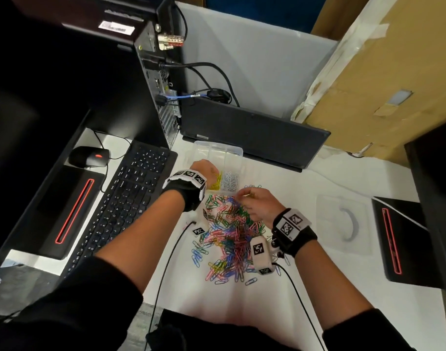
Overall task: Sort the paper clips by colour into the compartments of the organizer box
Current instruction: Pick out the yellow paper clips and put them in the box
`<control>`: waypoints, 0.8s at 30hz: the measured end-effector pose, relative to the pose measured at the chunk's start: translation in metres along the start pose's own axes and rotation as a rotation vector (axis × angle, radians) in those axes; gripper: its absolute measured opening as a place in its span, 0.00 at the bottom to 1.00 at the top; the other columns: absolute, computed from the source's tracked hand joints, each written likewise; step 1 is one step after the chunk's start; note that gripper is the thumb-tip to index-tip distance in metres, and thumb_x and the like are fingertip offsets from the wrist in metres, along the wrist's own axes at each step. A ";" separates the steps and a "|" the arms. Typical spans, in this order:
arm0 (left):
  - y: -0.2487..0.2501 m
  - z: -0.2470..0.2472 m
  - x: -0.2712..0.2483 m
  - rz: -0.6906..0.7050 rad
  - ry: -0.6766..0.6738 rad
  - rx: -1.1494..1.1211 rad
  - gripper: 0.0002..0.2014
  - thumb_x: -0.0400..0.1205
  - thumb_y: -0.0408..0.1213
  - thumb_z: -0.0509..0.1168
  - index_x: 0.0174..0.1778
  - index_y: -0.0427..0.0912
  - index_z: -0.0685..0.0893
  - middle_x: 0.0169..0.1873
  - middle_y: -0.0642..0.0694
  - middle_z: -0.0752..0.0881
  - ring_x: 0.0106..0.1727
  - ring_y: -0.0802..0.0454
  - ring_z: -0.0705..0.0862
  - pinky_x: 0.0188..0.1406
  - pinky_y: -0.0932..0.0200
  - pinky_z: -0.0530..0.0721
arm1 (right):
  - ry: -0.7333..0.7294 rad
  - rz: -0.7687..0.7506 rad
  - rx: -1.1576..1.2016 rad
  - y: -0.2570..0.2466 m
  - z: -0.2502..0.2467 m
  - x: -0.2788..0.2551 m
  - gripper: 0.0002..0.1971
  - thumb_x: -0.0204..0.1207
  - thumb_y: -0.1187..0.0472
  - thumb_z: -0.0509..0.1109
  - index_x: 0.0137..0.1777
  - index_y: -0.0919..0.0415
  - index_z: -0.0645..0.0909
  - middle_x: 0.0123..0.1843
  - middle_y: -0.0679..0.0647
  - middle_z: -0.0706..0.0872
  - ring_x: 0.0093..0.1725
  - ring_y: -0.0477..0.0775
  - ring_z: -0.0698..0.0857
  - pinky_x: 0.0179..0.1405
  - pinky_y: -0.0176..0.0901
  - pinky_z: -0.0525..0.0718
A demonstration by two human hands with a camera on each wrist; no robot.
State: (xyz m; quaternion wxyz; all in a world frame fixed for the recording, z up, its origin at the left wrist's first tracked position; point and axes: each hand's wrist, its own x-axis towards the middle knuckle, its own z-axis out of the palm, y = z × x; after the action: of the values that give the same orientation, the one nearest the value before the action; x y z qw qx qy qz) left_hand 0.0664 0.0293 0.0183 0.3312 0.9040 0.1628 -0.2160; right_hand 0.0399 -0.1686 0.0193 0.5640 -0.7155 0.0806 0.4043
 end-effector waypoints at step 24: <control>-0.073 0.035 -0.057 0.177 0.367 -0.527 0.06 0.78 0.35 0.72 0.41 0.48 0.81 0.27 0.50 0.75 0.27 0.58 0.72 0.29 0.65 0.75 | 0.134 -0.408 -0.828 -0.040 0.034 0.043 0.12 0.83 0.67 0.64 0.57 0.60 0.89 0.65 0.56 0.86 0.66 0.55 0.82 0.68 0.40 0.75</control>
State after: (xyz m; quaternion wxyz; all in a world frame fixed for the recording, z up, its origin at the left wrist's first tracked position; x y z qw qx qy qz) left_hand -0.0242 0.0498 -0.0157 0.5362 0.8217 0.1907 0.0295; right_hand 0.0744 -0.1100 0.0185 0.2924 -0.9062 -0.1936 0.2362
